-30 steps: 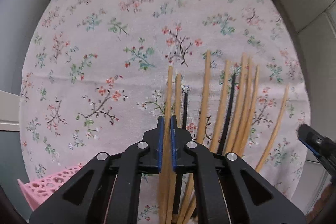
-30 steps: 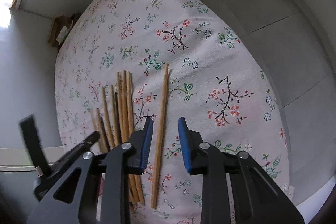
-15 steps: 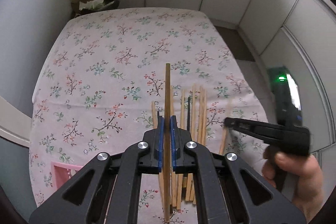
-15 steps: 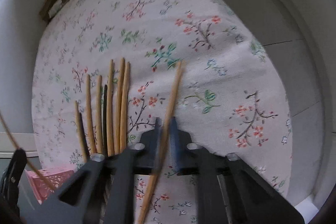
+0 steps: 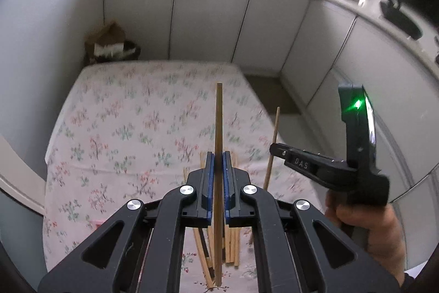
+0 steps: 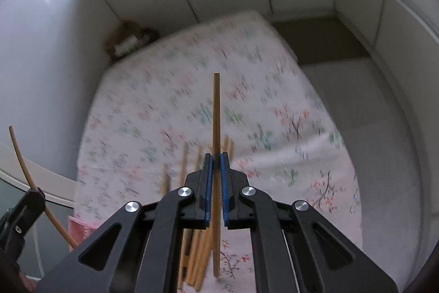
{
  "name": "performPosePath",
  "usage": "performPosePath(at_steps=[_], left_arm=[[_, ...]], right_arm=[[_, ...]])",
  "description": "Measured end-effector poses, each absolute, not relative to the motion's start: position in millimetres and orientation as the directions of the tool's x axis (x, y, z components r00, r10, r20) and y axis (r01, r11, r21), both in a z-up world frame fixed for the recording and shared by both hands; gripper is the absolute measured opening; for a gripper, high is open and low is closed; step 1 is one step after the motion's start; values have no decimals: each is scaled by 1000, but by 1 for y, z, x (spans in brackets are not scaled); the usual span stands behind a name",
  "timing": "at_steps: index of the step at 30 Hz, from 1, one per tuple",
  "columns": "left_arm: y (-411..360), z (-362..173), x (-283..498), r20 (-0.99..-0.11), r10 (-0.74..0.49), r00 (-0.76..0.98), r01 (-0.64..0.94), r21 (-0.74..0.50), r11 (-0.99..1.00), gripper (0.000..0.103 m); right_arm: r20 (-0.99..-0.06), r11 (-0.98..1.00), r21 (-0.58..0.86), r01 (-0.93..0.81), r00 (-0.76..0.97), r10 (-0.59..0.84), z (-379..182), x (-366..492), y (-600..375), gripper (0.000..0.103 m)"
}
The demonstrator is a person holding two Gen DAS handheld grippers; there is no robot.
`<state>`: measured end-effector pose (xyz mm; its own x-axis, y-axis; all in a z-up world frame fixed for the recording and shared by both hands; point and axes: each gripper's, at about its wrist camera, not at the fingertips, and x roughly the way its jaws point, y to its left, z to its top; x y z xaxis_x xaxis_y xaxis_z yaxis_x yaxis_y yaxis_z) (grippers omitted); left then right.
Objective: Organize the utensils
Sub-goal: 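Lift both held chopsticks upright and carry them over the pink holder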
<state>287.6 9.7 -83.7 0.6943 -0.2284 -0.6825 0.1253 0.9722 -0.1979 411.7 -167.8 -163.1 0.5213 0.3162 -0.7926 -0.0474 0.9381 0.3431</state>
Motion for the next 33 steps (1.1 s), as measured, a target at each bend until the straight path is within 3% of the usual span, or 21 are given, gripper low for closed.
performPosePath(at_steps=[9, 18, 23, 29, 33], left_arm=[[72, -30, 244, -501, -166, 849, 61, -220, 974, 5], [120, -49, 234, -458, -81, 885, -38, -243, 969, 5], [119, -60, 239, -487, -61, 871, -39, -192, 981, 5], [116, -92, 257, -616, -54, 786, -43, -142, 989, 5], [127, -94, 257, -634, -75, 770, -53, -180, 982, 7]], right_arm=[[-661, 943, 306, -129, 685, 307, -107, 379, -146, 5], [-407, 913, 314, -262, 831, 379, -51, 333, -122, 5], [-348, 885, 328, -329, 829, 437, -43, 322, -102, 6], [-327, 866, 327, -378, 815, 479, -42, 315, -82, 6], [-315, 850, 343, -400, 804, 505, -41, 316, -80, 6]])
